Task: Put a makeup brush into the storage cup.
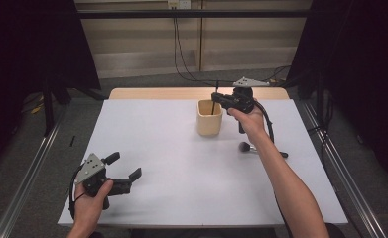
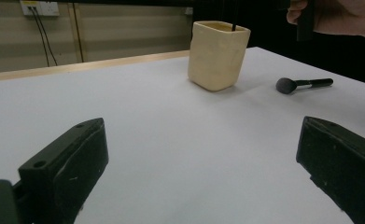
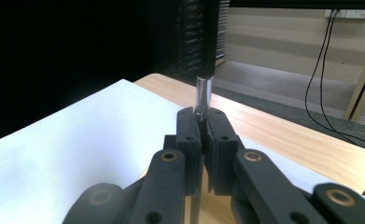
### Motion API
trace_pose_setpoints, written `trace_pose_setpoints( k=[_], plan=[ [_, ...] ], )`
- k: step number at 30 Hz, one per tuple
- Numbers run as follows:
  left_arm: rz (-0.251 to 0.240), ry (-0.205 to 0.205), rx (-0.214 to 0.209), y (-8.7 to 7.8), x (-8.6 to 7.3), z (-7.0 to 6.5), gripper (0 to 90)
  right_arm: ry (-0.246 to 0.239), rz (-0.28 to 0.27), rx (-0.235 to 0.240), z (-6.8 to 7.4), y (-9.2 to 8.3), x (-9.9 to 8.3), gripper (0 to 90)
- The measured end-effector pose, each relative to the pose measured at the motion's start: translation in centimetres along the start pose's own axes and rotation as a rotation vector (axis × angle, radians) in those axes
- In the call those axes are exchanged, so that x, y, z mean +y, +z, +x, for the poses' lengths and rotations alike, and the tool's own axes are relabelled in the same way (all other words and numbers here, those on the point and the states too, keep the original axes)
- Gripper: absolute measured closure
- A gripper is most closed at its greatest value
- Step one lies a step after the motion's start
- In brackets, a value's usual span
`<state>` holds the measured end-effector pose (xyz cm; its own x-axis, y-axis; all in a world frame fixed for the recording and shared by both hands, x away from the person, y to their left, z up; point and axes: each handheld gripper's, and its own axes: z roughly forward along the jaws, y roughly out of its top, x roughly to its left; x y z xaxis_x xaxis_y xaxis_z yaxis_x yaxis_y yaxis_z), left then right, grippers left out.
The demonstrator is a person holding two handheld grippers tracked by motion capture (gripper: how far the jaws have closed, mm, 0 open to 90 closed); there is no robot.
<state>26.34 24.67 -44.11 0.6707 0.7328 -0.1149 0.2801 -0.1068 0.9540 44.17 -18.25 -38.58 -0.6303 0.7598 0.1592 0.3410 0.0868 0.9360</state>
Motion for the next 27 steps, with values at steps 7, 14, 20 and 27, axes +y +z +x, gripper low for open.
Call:
trace_pose_setpoints(
  k=[7,14,20,27],
  plan=[
    [-0.003,0.009,0.006,-0.2,0.0,0.1,2.2,0.021,0.021,0.001,-0.1,0.4,-0.7,85.5],
    [-0.003,0.002,0.013,-0.1,0.0,0.2,2.2,0.028,0.034,-0.003,-0.4,0.5,-1.3,85.2],
    [-0.003,0.005,0.019,-0.1,0.0,0.2,2.2,0.05,0.05,0.002,-0.7,0.5,-1.7,84.7],
    [0.001,0.01,0.015,-0.1,0.0,0.2,2.2,0.04,0.069,0.008,-0.5,0.7,-1.8,79.8]
  ],
)
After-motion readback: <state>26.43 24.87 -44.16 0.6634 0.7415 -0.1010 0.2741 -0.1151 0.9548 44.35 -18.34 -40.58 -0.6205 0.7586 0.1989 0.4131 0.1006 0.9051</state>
